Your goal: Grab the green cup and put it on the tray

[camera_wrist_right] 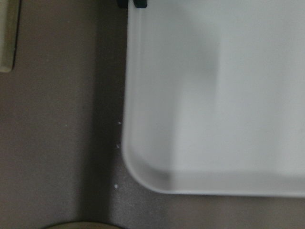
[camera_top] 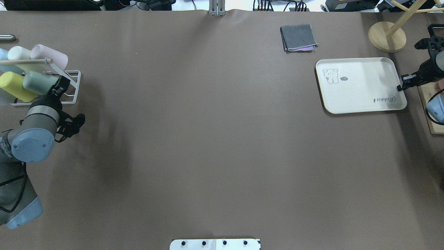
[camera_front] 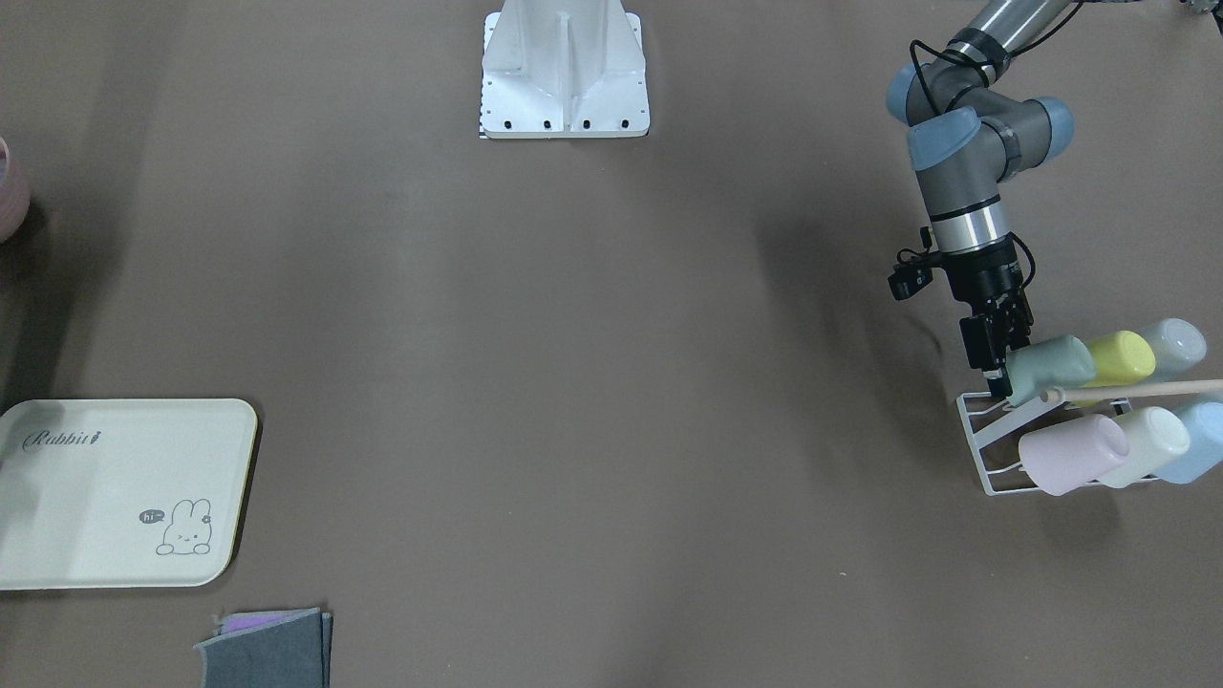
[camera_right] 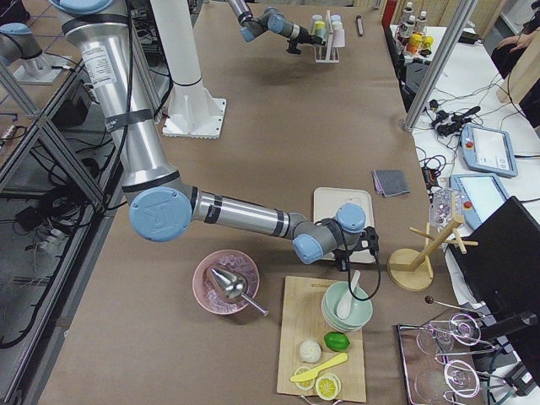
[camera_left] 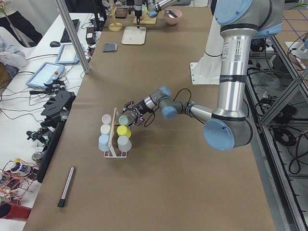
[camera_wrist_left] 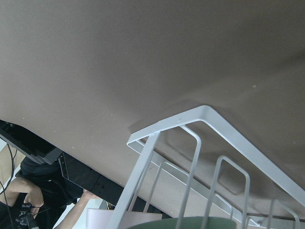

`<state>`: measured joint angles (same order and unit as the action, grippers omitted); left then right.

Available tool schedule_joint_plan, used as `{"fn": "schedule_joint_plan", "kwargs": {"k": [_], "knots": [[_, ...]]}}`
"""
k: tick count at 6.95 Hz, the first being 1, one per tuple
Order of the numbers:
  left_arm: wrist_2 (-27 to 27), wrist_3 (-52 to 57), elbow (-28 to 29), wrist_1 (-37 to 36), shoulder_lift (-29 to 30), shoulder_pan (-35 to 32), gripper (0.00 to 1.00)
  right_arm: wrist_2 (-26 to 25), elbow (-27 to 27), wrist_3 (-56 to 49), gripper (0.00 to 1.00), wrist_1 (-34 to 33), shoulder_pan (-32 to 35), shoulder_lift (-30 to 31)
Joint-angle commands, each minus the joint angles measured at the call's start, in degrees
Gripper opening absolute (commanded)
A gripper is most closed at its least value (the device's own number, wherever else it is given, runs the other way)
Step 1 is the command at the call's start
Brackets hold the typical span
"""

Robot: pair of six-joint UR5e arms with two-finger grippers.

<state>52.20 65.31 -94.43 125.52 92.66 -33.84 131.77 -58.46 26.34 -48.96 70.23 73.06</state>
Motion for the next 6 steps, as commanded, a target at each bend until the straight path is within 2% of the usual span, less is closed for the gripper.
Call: {"fn": "schedule_joint_plan", "kwargs": {"k": [1,4,6], "knots": [[0.0,-0.1,0.2,0.2,-0.1,0.0,0.98,0.2,-0.3,0.1,0.00,0.0,0.2,-0.2],[-0.9,-0.2,2.1,3.6,-1.0,-0.1,0.98,3.1,-0.9,0.0,0.00,0.1,1.9,-1.9],[-1.2,0.0,4.1,5.6,-0.7,-0.1,0.98,7.9,-1.2,0.0,0.00,0.4,4.8,-2.1]]}}
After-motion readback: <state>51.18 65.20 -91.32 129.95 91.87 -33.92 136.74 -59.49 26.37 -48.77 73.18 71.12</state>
